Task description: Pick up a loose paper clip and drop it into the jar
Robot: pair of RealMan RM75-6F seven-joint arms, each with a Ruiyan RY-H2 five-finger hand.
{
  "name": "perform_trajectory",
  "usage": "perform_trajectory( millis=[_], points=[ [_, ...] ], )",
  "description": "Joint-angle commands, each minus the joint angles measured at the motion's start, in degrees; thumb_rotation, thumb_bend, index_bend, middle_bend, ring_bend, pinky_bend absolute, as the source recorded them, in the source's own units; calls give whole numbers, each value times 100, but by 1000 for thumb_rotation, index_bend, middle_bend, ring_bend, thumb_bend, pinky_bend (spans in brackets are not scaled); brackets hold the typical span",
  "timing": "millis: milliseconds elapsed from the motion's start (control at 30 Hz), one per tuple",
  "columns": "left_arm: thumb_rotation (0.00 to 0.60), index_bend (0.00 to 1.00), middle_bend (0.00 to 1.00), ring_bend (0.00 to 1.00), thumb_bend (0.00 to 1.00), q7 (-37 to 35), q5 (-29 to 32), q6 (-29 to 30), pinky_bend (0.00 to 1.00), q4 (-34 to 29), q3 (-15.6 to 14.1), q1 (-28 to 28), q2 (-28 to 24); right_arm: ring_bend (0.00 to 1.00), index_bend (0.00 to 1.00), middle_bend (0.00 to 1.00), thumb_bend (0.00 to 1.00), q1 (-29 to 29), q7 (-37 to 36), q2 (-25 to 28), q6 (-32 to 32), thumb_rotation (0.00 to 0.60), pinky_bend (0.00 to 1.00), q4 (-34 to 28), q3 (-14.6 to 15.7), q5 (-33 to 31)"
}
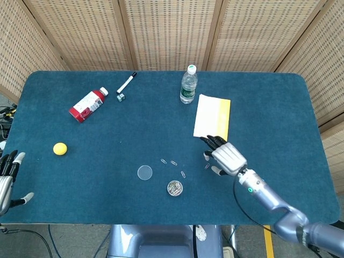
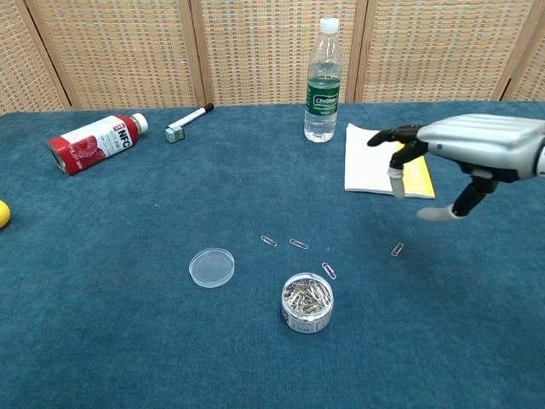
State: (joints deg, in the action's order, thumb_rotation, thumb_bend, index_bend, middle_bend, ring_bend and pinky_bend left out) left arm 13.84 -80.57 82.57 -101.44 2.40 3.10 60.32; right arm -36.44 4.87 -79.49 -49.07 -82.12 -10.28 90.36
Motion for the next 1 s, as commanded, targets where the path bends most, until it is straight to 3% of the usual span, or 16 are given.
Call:
perform_trajectory(
  millis=[33, 533, 1000],
  points=[
    [600, 0, 0, 0, 0, 29, 16, -30, 0, 2, -7, 17, 10, 0, 455, 42, 321, -194, 92, -246, 227, 600, 123, 233, -18, -202],
    [600, 0, 0, 0, 0, 139, 32, -80, 0, -10, -62, 57, 57, 0, 460, 46, 325, -407, 660, -777, 556, 600, 123, 883, 272, -661],
    [600, 0, 0, 0, 0, 195, 119, -134, 0, -9, -68, 95, 79, 0, 469, 47, 329, -544, 820, -995, 716, 600, 125, 1158, 335, -1057]
  ],
)
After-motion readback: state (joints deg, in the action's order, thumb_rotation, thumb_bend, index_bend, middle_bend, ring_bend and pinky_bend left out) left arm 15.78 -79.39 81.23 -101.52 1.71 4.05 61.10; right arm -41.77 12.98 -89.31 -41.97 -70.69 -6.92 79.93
